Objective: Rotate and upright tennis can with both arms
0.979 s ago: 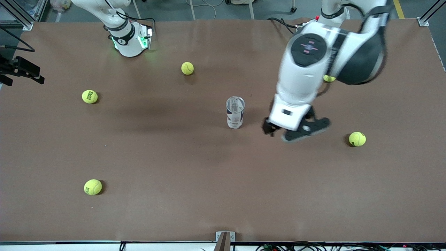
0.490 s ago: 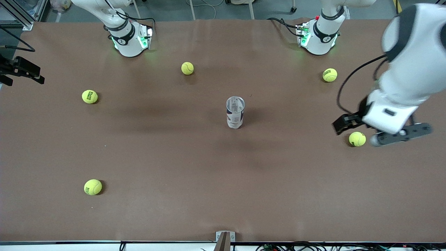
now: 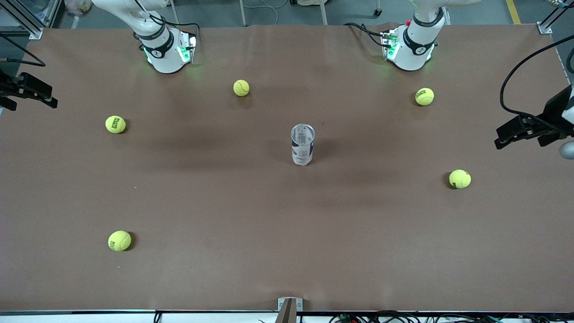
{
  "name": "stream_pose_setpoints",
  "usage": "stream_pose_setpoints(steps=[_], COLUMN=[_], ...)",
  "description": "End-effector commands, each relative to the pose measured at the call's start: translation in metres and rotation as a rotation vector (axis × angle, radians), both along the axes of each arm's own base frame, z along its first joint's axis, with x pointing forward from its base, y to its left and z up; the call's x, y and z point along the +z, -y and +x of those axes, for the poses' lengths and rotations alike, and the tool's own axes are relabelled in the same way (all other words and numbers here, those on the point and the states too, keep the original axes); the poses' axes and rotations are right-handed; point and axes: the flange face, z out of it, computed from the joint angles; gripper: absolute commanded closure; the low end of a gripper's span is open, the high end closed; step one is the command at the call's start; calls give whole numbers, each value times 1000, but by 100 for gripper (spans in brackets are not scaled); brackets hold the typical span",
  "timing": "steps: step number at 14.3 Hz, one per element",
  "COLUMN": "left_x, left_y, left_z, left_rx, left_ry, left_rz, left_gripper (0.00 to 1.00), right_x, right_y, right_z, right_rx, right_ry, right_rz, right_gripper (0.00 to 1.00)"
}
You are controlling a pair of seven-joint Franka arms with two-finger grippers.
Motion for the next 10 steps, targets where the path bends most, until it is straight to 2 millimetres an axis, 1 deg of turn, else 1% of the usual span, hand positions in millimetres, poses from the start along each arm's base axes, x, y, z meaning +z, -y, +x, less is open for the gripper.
stream_pose_setpoints(steps=[1, 4, 5, 6, 7, 9, 10], left_x=[0, -2, 1, 1, -2, 0, 3], left_y=[0, 2, 1, -2, -1, 1, -1], left_z=[-2, -1, -5, -11, -14, -11, -12], left_rx=[-2, -11, -46, -139, -170, -148, -123], left_ry=[-2, -5, -5, -21, -31, -24, -18], left_rz=[3, 5, 8, 13, 14, 10, 11], left_gripper=[0, 0, 0, 0, 0, 0, 0], right_x=[2, 2, 6, 11, 12, 14, 16], right_y=[-2, -2, -2, 0, 2, 7, 6], right_z=[-9, -9, -9, -8, -7, -8, -10], right_rx=[12, 12, 15, 10, 0, -3, -2], right_ry=[4, 4, 10, 20, 23, 21, 10], right_rz=[0, 0, -1, -11, -12, -2, 1], right_gripper=[0, 0, 0, 0, 0, 0, 0])
